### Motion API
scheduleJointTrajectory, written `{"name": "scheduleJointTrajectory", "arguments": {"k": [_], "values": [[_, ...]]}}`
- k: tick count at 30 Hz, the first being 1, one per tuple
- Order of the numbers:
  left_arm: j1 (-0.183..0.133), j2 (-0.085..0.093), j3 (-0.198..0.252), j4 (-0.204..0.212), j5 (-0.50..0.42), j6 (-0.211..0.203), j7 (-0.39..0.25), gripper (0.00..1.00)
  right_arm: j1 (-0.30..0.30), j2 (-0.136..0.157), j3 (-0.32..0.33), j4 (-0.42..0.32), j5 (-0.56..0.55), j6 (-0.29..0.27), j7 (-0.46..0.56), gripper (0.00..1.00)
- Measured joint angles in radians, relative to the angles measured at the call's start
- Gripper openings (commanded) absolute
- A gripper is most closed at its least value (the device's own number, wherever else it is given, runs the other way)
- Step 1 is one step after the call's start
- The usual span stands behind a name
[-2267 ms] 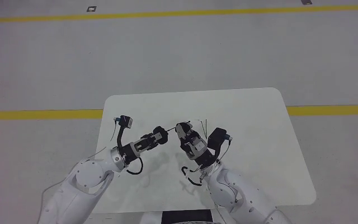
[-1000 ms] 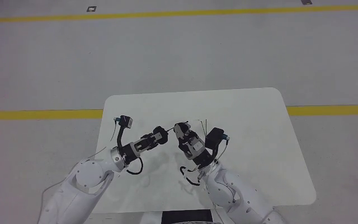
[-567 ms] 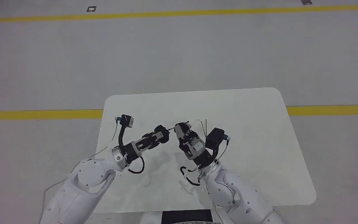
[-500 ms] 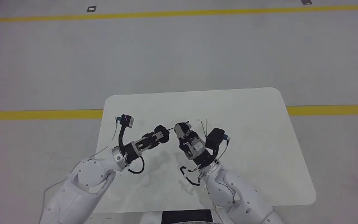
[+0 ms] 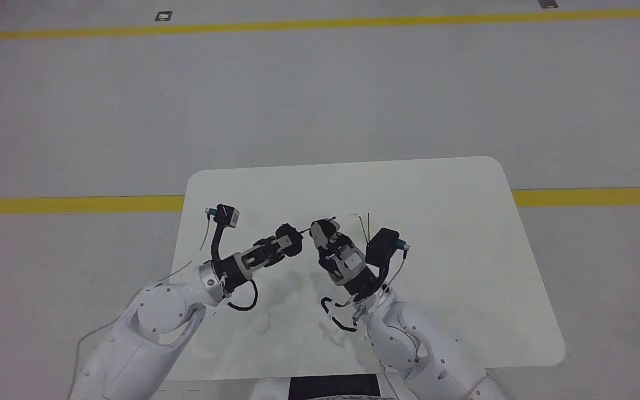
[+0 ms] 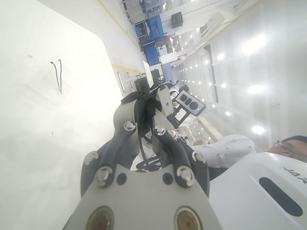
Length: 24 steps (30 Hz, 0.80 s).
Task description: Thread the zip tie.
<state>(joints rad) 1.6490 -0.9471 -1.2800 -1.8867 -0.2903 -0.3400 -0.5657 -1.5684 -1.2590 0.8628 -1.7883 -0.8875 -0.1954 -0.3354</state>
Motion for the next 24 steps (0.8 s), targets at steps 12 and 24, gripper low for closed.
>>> {"name": "scheduleJointTrajectory", "arguments": {"k": [12,24], "values": [[-0.003,-0.002,0.001,0.003,-0.002,0.002,-0.004,0.00,-0.002,-0.006,0.005,0.005,-0.007,-0.019,0.020,0.00],[-0.006,-0.005,0.002,0.005,-0.002,0.003,0.000,0.00,0.000,-0.013,0.009,0.018,-0.015,-0.023,0.030,0.00]]}}
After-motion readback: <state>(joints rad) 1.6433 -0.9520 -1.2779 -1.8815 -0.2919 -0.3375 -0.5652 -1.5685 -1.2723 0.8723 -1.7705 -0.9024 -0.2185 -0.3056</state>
